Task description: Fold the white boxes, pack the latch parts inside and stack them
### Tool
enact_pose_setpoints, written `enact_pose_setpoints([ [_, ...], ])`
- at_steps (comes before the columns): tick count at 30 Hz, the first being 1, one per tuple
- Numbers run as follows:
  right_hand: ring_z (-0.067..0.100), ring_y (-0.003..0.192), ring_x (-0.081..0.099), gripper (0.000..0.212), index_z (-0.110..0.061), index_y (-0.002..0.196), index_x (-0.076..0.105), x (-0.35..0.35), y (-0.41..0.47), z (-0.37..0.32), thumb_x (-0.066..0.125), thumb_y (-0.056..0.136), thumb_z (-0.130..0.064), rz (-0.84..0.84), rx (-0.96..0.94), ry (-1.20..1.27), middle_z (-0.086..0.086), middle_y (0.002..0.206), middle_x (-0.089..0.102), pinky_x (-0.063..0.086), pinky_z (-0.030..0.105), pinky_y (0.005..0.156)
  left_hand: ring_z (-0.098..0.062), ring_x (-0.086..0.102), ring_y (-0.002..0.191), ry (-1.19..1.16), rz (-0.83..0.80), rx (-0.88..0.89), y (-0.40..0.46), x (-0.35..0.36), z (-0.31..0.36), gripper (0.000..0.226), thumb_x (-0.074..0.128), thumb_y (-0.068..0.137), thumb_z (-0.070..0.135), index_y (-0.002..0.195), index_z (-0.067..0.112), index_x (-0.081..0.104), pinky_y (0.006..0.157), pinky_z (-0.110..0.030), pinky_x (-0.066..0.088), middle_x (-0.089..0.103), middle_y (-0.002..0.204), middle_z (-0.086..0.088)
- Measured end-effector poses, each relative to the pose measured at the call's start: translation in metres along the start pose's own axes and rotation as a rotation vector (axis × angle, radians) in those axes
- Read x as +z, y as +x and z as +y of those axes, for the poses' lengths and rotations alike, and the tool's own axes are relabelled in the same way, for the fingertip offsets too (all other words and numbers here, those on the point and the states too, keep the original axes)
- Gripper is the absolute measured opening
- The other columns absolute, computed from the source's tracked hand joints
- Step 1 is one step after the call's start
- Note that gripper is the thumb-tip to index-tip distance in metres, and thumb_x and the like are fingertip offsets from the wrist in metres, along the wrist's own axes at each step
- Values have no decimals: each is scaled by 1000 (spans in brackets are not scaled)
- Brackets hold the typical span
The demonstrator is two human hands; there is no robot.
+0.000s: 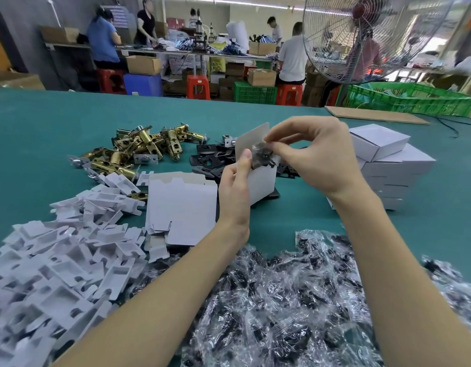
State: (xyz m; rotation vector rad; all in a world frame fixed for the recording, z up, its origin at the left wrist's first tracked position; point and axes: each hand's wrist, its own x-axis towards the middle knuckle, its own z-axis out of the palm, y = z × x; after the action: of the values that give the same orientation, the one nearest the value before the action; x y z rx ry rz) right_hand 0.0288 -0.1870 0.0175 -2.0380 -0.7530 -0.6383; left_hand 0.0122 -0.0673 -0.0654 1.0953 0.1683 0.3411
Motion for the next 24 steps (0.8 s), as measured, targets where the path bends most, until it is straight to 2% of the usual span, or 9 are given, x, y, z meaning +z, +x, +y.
enact_pose_setpoints([
  [2,9,79,74,11,-12,87,79,2,0,1,75,85,-1,21,-1,22,-3,84,78,62,33,75,-37,60,123,-14,1,-8,0,-1,1,65,61,78,71,114,17,65,110,-64,42,67,124,-16],
  [5,8,83,74,16,-12,87,79,3,-2,2,71,86,2,13,-24,-10,-4,84,77,62,35,73,-38,59,123,9,-8,0,2,-1,-1,64,61,80,69,113,14,64,110,-63,41,66,125,-18],
  [10,14,84,73,17,-4,85,79,13,-6,2,69,85,9,110,-95,17,3,85,77,61,34,76,-34,58,121,54,-31,6,4,-2,-4,61,60,80,69,109,16,64,111,-57,42,62,105,-1],
  [12,18,85,73,15,-2,86,79,15,-5,3,69,86,9,156,-134,16,6,87,76,61,34,76,-28,62,111,52,-39,11,6,-3,-6,54,61,80,68,102,19,63,104,-49,45,61,102,0],
  [14,19,84,72,16,-2,85,79,17,-6,2,68,85,10,170,-160,-15,7,86,76,60,32,74,-14,57,95,68,-51,34,8,-4,-9,53,60,81,67,101,18,61,90,-40,43,57,95,5],
  [17,20,84,66,23,-7,82,79,15,-6,5,64,81,11,41,-153,-110,2,82,75,54,26,74,2,54,77,112,-54,59,13,-6,-15,44,61,93,61,89,17,61,80,-25,40,54,70,20],
  [19,24,92,59,25,-12,83,81,12,-6,8,64,83,7,-74,-98,-234,-5,82,74,42,20,76,6,54,68,136,-64,72,16,-7,-17,37,60,98,53,76,24,52,78,-20,40,52,57,21],
  [22,22,92,55,26,-16,89,81,9,-6,13,63,86,3,-169,-36,-272,-23,75,62,33,5,72,13,59,72,140,-63,78,17,-7,-18,29,63,98,48,86,21,60,79,-20,38,66,68,24],
  [24,19,92,55,28,-17,92,81,8,-6,17,61,88,1,-221,-23,-287,-23,78,63,32,7,71,21,59,79,135,-57,83,16,-6,-17,28,64,97,48,93,20,64,81,-19,39,70,79,29],
])
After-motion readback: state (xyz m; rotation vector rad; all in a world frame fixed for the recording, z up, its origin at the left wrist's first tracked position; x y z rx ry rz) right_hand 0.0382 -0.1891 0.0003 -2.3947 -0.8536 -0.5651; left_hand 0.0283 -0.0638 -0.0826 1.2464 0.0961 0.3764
